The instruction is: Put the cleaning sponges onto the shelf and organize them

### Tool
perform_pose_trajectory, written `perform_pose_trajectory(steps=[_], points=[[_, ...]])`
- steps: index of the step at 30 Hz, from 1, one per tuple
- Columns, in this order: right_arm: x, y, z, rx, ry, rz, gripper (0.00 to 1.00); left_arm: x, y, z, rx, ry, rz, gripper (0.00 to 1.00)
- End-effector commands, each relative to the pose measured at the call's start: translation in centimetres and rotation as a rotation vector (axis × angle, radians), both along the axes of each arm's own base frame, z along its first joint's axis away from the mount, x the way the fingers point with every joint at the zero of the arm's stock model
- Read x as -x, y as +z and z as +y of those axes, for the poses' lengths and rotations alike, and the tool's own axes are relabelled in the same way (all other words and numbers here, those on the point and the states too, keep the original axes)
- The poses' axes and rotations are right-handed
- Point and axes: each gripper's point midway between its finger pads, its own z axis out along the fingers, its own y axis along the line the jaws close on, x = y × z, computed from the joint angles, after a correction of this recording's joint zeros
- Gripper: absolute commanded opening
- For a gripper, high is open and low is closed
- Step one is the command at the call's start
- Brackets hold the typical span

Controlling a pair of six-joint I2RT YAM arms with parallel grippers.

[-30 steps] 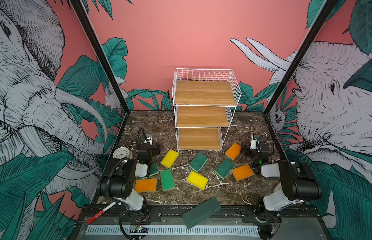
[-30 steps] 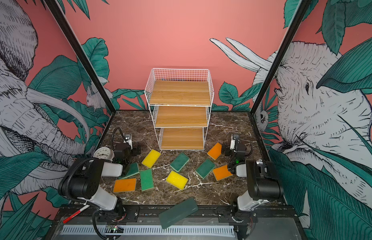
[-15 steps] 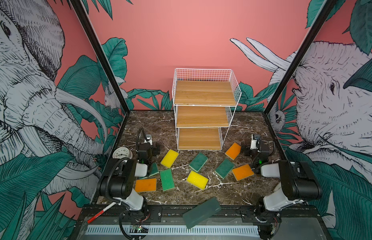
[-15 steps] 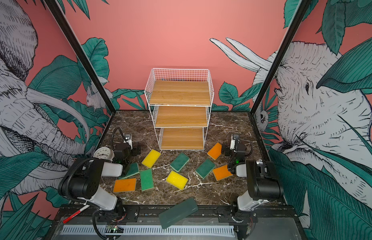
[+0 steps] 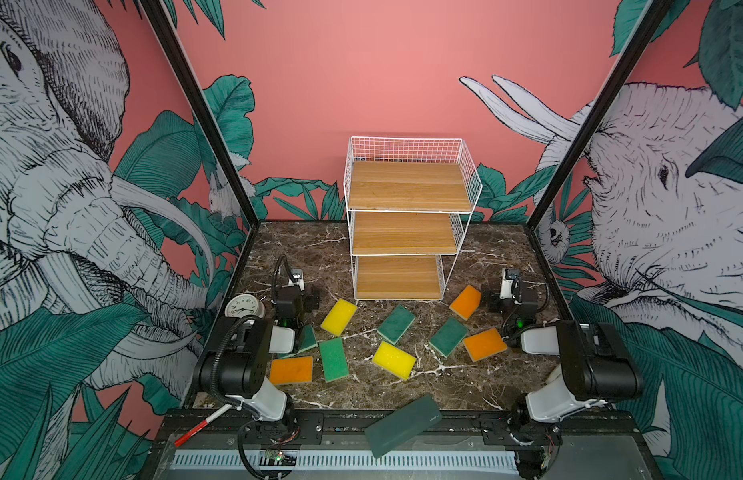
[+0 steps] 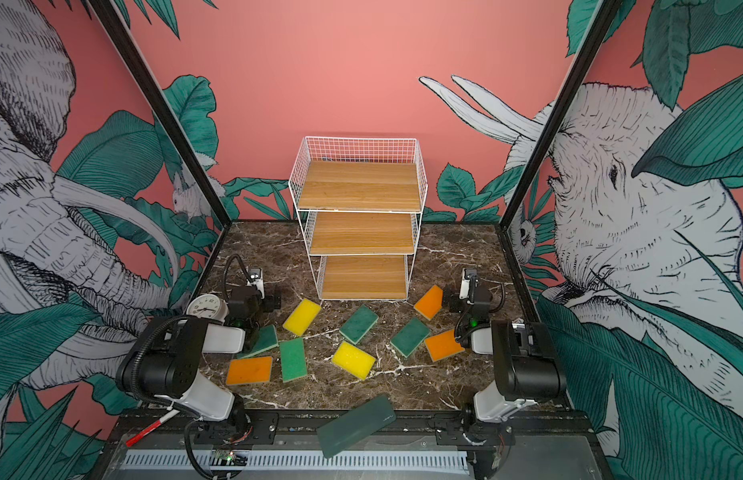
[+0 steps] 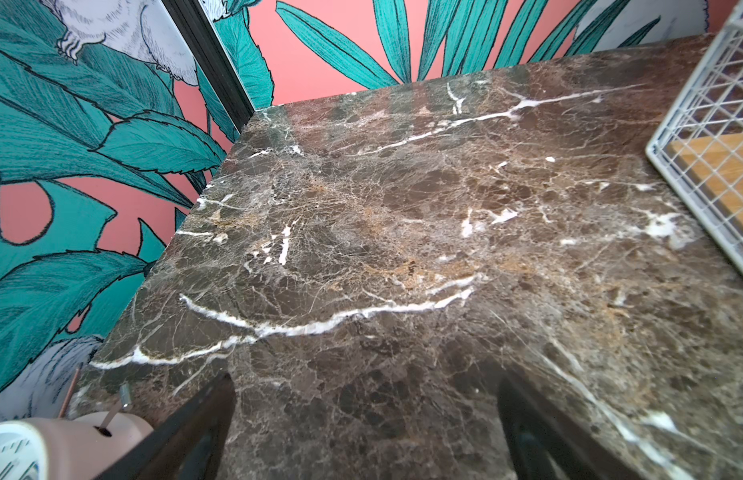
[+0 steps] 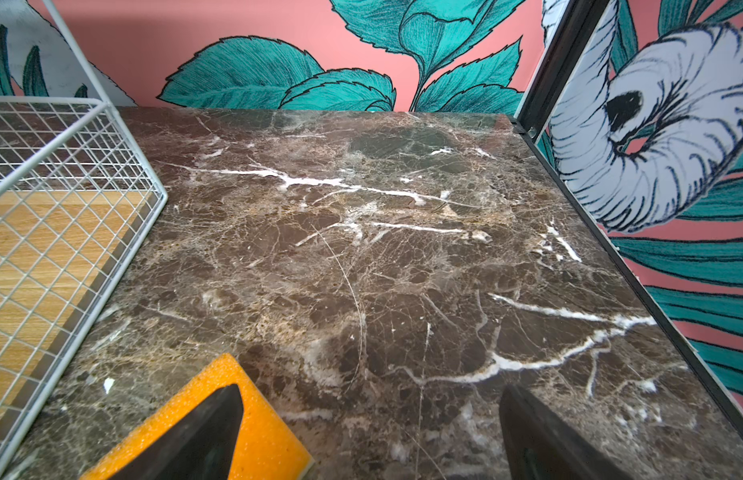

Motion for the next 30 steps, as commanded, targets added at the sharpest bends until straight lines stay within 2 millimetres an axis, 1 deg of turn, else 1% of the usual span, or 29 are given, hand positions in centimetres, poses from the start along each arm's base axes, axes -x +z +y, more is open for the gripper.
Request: perform_pose_trajectory(steps=[1,5,21,24,26,30], points=[[-0.4,1.1,0.2,0.001,0.011,-0.042,0.99,-0.7,1.7,0.1,0.0,-0.001,-0.054,1.0],[-0.5,1.0,0.6,0.013,0.024,-0.033,0.99,-0.7,1.7,0.1,0.001,0.0,-0.054,1.0],[-0.4,1.1,0.6,0.012,0.023,-0.041,0.99,-0.6,1.7,0.1,0.0,0.0,-0.056,1.0],[-0.3,1.4,0.8,0.013,0.036,-0.044,0.99,-0.6,1.8,0.1,-0.001,0.0,-0.059,1.0],[-0.5,1.6,0.7,0.015,0.028,-0.034,0.99,-0.8,2.2,0.0,-0.007,-0.008,-0.064,1.0],[0.1,2.7,0.5,0.019,0.015,-0.06,0.99,-0.7,3.2,-0.2,0.0,-0.015,-0.016,1.0]])
